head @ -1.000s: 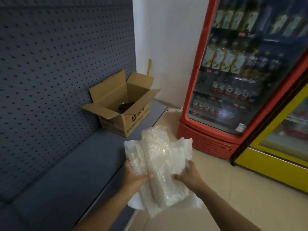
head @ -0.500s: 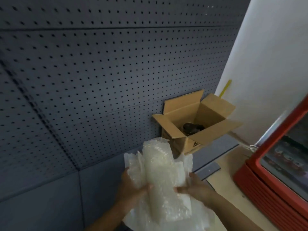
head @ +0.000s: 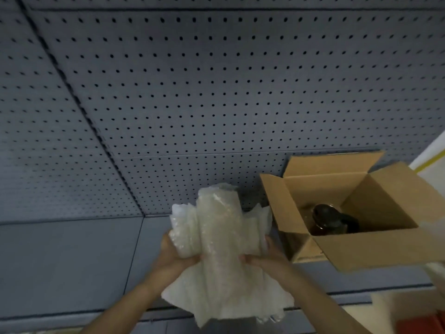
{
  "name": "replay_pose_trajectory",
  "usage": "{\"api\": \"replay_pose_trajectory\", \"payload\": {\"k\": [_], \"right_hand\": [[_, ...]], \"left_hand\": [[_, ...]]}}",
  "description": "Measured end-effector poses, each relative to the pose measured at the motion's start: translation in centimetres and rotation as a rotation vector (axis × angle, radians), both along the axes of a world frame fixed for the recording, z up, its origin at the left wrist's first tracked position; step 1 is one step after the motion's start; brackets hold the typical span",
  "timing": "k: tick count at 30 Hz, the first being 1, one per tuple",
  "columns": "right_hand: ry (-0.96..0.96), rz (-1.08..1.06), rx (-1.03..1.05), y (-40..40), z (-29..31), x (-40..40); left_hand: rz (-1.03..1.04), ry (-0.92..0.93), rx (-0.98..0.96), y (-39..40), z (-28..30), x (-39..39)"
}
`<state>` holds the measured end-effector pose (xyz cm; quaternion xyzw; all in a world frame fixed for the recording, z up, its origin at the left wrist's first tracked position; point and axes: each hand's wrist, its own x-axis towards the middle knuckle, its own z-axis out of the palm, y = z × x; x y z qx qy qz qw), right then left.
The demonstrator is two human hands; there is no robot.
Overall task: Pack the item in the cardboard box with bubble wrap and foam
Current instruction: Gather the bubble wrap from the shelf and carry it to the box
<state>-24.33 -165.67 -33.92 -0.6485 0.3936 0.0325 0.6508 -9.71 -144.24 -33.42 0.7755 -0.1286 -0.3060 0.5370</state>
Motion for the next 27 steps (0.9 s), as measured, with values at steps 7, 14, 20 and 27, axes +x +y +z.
{"api": "replay_pose_trajectory", "payload": {"k": [7,14,20,27], "right_hand": [[-0.003,-0.03,-0.039,-2.0,-1.3,2.9],[-0.024,-0.033,-0.067,-2.1,-2.2,3.5],[0.111,-0.053,-0.23,-2.0,-2.9,3.1],[0.157,0.04,-0.478,-0.9,-2.4,3.2]], "left_hand": [[0.105,0.062,-0.034,-1.2,-0.9,1.9],[0.126,0.023,-0.03,-0.1,-2.2,3.3],[0.084,0.064,-0.047,0.6,-2.0,4.1],[-0.008,-0.143,0.227,0.9,-2.4,5.9]]}}
